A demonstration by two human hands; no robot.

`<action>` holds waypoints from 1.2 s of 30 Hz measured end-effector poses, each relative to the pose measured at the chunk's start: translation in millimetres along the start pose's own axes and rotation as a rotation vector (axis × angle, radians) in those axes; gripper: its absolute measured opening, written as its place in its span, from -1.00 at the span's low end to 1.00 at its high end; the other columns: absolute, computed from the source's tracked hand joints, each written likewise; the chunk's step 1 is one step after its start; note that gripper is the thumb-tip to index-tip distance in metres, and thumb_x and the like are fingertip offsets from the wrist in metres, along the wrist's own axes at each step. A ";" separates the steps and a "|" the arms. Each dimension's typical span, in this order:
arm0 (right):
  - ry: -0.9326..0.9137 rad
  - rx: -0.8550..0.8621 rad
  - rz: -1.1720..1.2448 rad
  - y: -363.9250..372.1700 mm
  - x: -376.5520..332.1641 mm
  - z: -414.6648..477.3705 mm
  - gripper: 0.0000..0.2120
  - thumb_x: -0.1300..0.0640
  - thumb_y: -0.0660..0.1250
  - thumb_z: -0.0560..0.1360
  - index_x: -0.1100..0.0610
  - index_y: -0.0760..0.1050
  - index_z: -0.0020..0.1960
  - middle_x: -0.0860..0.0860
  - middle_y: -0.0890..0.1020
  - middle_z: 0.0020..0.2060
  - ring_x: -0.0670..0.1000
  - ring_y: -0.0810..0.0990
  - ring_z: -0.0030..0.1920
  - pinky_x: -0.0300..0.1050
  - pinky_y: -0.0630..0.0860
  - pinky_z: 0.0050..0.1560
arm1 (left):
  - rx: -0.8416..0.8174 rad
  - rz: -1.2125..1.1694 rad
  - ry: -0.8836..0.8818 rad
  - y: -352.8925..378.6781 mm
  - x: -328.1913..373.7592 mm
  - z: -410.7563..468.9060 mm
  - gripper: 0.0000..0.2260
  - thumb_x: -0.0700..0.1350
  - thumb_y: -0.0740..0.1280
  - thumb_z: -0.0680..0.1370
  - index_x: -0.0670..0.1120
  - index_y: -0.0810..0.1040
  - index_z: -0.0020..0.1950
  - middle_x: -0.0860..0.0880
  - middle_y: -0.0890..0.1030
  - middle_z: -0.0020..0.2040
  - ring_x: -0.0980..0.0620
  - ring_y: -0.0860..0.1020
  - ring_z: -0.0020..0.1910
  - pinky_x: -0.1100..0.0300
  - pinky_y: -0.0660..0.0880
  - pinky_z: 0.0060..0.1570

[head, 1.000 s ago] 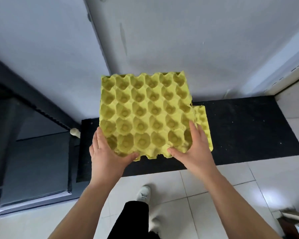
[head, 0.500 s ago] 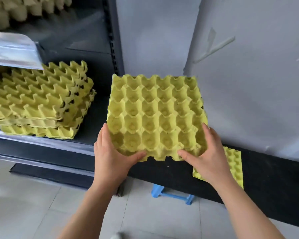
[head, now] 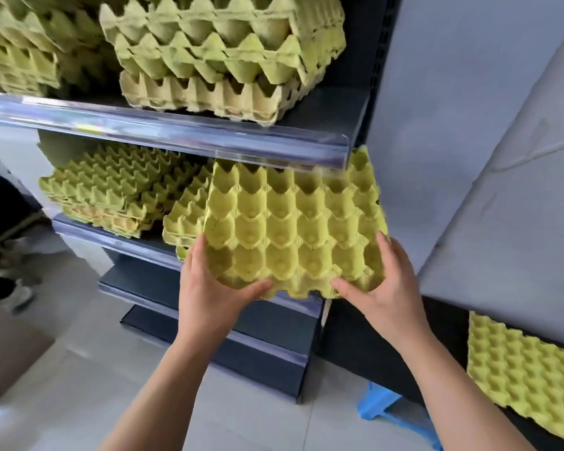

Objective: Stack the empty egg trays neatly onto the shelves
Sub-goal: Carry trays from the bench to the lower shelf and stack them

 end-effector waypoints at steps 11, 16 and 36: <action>-0.042 -0.014 -0.072 109.4 -74.4 38.5 -0.02 -0.33 0.38 0.32 0.08 0.05 0.55 0.15 0.12 0.51 0.10 0.08 0.52 0.08 0.14 0.48 | -0.030 -0.109 -0.063 -76.3 -73.5 98.8 0.22 0.37 0.58 0.02 0.12 0.11 0.56 0.12 0.50 0.33 0.12 0.49 0.27 0.10 0.42 0.30; -0.069 -0.037 -0.119 134.3 -80.8 72.7 -0.01 -0.34 0.37 0.31 0.09 0.06 0.55 0.15 0.04 0.54 0.11 0.02 0.53 0.11 0.16 0.48 | -0.044 -0.129 -0.044 -76.5 -77.4 142.3 0.12 0.17 0.62 0.16 0.00 0.12 0.58 0.12 0.53 0.22 0.13 0.48 0.21 0.21 0.36 0.22; 0.023 0.068 -0.337 192.5 -76.0 110.6 -0.10 -0.29 0.36 0.38 0.10 0.10 0.54 0.18 0.00 0.54 0.18 0.06 0.52 0.13 0.18 0.47 | -0.256 -0.038 0.042 -47.8 -118.6 237.6 0.04 0.18 0.57 0.28 -0.09 0.10 0.59 -0.05 0.19 0.54 0.00 0.22 0.49 0.10 0.20 0.43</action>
Point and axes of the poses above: each hand's wrist, its own z-axis towards the middle knuckle, its own y-axis out of the palm, x = y × z, the point moved 5 cm from there along z, towards the middle knuckle
